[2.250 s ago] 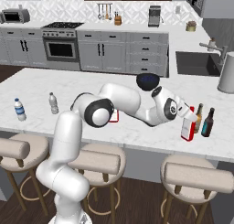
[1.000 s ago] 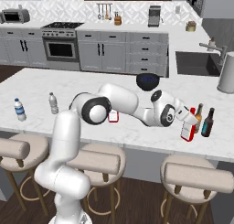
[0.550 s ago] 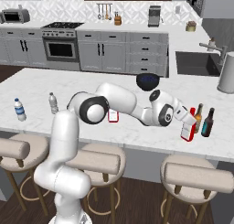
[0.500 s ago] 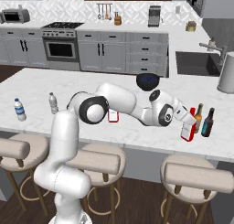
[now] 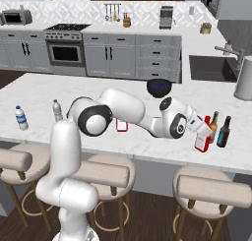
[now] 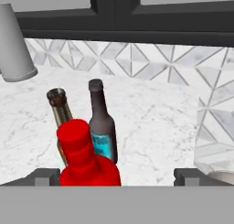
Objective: Move the plastic bottles in the middle to the plastics group, and the glass bottles in the middle to the glass group.
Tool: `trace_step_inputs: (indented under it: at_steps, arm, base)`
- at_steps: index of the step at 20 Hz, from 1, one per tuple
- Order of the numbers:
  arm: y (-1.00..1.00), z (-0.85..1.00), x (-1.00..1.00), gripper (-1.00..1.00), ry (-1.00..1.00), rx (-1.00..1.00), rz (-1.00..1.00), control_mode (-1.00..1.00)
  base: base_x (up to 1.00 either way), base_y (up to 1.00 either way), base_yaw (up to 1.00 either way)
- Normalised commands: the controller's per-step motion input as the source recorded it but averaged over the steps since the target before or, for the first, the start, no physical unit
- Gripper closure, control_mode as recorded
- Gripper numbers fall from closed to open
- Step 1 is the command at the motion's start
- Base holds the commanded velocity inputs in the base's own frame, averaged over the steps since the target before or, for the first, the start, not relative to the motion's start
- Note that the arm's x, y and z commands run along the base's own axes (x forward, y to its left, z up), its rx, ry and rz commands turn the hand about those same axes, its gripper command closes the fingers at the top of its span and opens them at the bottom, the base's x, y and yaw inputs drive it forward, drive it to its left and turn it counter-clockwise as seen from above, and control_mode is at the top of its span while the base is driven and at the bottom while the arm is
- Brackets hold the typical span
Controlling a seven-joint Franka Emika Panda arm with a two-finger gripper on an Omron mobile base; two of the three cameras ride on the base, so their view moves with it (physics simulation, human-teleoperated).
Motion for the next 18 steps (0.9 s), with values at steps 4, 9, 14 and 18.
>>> trace_step_inputs:
  at_steps: [4,9,14,18]
  arm:
    - [0.45,0.32,-0.39,-1.00,0.12,-0.07,0.10,-1.00]
    - [0.70,0.31,-0.34,-1.00,0.32,-0.11,0.40,-1.00]
    - [0.82,0.34,-0.22,-1.00,0.42,-0.14,0.56,-1.00]
    - [0.88,0.30,-0.08,-1.00,0.41,-0.08,0.54,-1.00]
  base:
    - [0.00,0.00,0.00]
    - [0.00,0.00,0.00]
    - [0.00,0.00,0.00]
    - [0.00,0.00,0.00]
